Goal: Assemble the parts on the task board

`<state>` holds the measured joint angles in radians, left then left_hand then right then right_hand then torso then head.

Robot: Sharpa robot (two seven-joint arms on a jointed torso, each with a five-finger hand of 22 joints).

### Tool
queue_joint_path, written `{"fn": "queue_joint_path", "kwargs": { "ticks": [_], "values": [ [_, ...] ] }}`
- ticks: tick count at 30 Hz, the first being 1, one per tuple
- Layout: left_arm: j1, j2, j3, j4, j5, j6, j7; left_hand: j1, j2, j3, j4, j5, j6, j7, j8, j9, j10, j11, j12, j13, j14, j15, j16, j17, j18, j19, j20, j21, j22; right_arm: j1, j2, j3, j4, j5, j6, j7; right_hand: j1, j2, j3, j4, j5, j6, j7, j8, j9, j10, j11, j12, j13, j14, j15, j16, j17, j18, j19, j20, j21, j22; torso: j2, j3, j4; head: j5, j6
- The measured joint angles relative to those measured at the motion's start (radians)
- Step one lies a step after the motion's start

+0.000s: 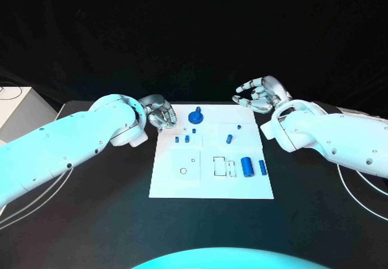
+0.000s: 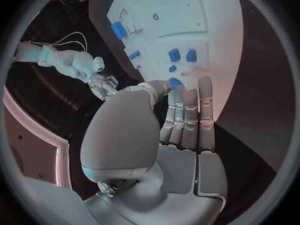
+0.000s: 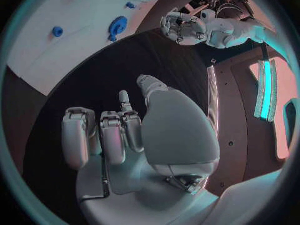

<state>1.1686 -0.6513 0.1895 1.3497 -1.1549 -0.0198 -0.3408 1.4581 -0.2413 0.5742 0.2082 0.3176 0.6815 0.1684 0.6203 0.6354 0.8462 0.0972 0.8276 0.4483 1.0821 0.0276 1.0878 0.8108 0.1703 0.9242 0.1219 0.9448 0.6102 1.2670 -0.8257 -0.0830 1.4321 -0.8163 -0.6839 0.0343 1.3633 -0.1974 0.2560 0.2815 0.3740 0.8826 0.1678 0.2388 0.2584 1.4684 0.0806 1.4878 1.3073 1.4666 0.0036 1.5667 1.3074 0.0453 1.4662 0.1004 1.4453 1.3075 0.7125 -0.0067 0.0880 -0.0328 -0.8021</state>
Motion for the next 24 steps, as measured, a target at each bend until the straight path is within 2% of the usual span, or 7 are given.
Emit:
{"fn": "queue_joint_path", "kwargs": {
  "ticks": [4,9,12,14,16,20,24],
  "values": [
    [0.000,0.030,-0.002,-0.017,-0.023,-0.060,0.084,0.006,-0.006,0.000,-0.017,-0.006,-0.004,0.007,-0.043,-0.065,-0.012,0.012,-0.055,-0.063,-0.020,0.007,-0.019,-0.051,0.000,-0.013,0.010,0.006,0.010,0.000,0.001,0.000,-0.004,0.001,-0.001,0.001,0.000,0.000,0.008,0.000,0.000,-0.004,-0.004,0.000,0.000,-0.044,0.002,-0.042,0.000,0.000,0.000,0.000,0.000,0.000,0.000,0.000,-0.017,0.000,0.000,-0.0004,0.0000,-0.001,0.006],
    [0.000,0.079,-0.031,-0.069,-0.090,-0.108,0.171,0.006,-0.006,-0.013,-0.012,-0.025,-0.009,0.012,-0.078,-0.117,-0.031,0.014,-0.106,-0.114,-0.026,0.014,-0.023,-0.072,0.000,-0.024,0.014,0.002,0.006,0.000,0.005,0.000,-0.011,0.005,-0.002,0.005,0.000,0.000,0.035,0.001,0.000,-0.007,-0.007,0.009,0.003,-0.153,-0.004,-0.164,-0.008,0.000,0.000,-0.027,0.000,0.000,0.000,0.000,-0.067,0.000,0.000,-0.0008,-0.0004,-0.001,0.012],
    [-0.001,0.097,-0.048,-0.095,-0.138,-0.123,0.199,0.009,-0.012,-0.027,-0.018,-0.035,0.020,0.016,-0.096,-0.151,-0.028,0.018,-0.136,-0.149,-0.005,0.018,0.002,-0.078,0.000,-0.012,0.018,0.010,0.008,0.000,0.007,0.000,-0.014,0.008,-0.003,0.007,0.003,-0.011,0.050,-0.003,0.000,-0.009,-0.009,0.017,0.006,-0.201,-0.008,-0.234,-0.077,0.000,-0.008,-0.051,0.000,0.001,0.000,0.000,-0.113,0.000,0.001,-0.0004,-0.0019,-0.001,0.017],
    [-0.001,0.112,-0.060,-0.115,-0.177,-0.130,0.213,0.010,-0.012,-0.029,-0.015,-0.035,0.024,0.015,-0.096,-0.159,-0.028,0.018,-0.143,-0.157,-0.004,0.017,0.007,-0.080,0.000,-0.011,0.019,0.010,0.009,0.000,0.009,0.000,-0.015,0.011,-0.003,0.010,0.003,-0.011,0.058,-0.003,0.000,-0.009,-0.009,0.021,0.008,-0.219,-0.011,-0.262,-0.107,0.000,-0.008,-0.063,0.000,0.016,-0.002,-0.002,-0.140,-0.005,0.002,0.0002,-0.0030,-0.001,0.020],
    [-0.001,0.129,-0.070,-0.135,-0.213,-0.134,0.224,0.005,-0.017,-0.036,-0.013,-0.035,0.029,0.014,-0.104,-0.168,-0.028,0.018,-0.151,-0.168,0.014,0.020,0.028,-0.066,0.000,-0.011,0.019,0.010,0.011,0.000,0.010,0.000,-0.017,0.012,-0.004,0.012,0.007,-0.015,0.064,-0.002,0.000,-0.009,-0.009,0.024,0.008,-0.231,-0.012,-0.283,-0.131,0.000,-0.008,-0.072,0.000,0.016,-0.007,-0.007,-0.160,-0.018,0.003,0.0007,-0.0030,-0.002,0.021],
    [-0.001,0.162,-0.088,-0.172,-0.273,-0.136,0.240,0.000,-0.030,-0.047,-0.003,-0.035,0.036,0.010,-0.123,-0.191,-0.033,0.023,-0.177,-0.192,0.033,0.019,0.058,-0.054,0.000,0.002,0.021,0.015,0.012,0.000,0.013,0.000,-0.019,0.015,-0.006,0.015,0.007,-0.015,0.067,-0.004,0.004,-0.009,-0.009,0.024,0.008,-0.238,-0.013,-0.300,-0.151,0.000,-0.008,-0.074,0.000,0.016,-0.007,-0.007,-0.169,-0.027,0.003,0.0009,-0.0030,-0.005,0.023],
    [-0.001,0.184,-0.098,-0.197,-0.317,-0.131,0.248,-0.006,-0.036,-0.069,0.003,-0.035,0.041,0.005,-0.139,-0.212,-0.047,0.022,-0.205,-0.217,0.033,0.019,0.074,-0.062,0.000,0.003,0.019,0.019,0.012,0.000,0.017,0.000,-0.020,0.016,-0.008,0.018,0.007,-0.015,0.070,-0.002,0.004,-0.009,-0.009,0.024,0.009,-0.241,-0.016,-0.307,-0.161,0.000,-0.008,-0.074,0.000,0.016,-0.007,-0.007,-0.169,-0.028,0.003,0.0009,-0.0030,-0.006,0.022]
  ]
}}
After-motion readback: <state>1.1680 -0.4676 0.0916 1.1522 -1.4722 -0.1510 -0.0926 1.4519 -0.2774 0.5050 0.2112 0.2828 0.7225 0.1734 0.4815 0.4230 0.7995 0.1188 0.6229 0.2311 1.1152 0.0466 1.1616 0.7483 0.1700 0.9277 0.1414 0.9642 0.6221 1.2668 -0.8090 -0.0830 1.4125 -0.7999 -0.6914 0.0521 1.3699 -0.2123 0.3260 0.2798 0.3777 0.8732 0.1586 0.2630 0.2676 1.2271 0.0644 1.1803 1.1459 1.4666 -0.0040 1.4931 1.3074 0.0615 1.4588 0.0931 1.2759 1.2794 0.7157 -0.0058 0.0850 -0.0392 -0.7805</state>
